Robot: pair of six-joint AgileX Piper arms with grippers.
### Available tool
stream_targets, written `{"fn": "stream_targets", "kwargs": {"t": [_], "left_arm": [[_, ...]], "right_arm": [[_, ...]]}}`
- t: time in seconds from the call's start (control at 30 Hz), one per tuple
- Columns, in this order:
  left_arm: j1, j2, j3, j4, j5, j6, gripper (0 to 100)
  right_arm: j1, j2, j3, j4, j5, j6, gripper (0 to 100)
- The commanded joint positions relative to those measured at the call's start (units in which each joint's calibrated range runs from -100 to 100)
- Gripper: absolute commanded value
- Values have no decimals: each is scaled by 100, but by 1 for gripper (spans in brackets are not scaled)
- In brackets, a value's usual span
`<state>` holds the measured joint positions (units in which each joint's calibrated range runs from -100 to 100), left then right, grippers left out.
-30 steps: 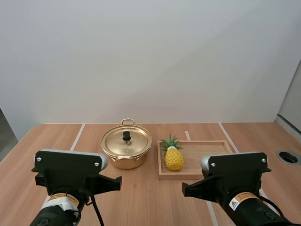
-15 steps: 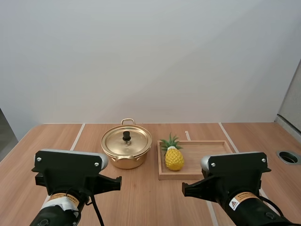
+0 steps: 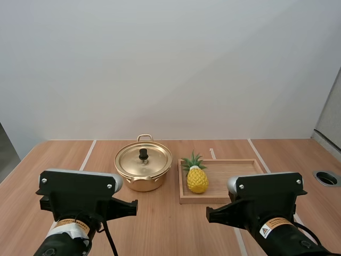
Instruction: Open the pot, put the pineapple inside, and close it
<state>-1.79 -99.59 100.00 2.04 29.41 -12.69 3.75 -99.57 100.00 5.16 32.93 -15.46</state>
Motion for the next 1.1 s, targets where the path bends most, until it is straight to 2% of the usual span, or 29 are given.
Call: {"fn": "stream_targets", "kwargs": {"t": [0.0,0.3,0.47,0.57,0.67,0.73,0.8,0.87,0.9,0.93,1.07], "left_arm": [[-26,-41,0,-23,-193,-35,0],[-26,-41,0,-46,-172,-35,0],[-26,-41,0,-46,-127,-35,3],[-26,-41,0,-46,-127,-35,19],[5,-41,0,50,-127,-35,45],[34,-41,0,79,-115,-35,71],[59,-41,0,79,-115,-35,100],[59,-41,0,79,-115,-35,100],[59,-41,0,79,-115,-35,100],[59,-41,0,79,-115,-35,100],[59,-41,0,79,-115,-35,100]], "right_arm": [[7,-43,0,94,-176,41,0],[7,-43,0,487,-176,41,0],[7,-43,0,82,-176,41,0],[-11,-43,0,-294,-176,96,0],[-78,-43,0,-349,-176,136,2],[-97,-43,0,-349,-176,136,18],[-105,-43,0,-338,-176,136,41],[-105,-43,0,-338,-176,136,74],[-105,-43,0,-338,-176,136,97],[-105,-43,0,-338,-176,136,100],[-123,-43,0,-338,-156,331,100]]}}
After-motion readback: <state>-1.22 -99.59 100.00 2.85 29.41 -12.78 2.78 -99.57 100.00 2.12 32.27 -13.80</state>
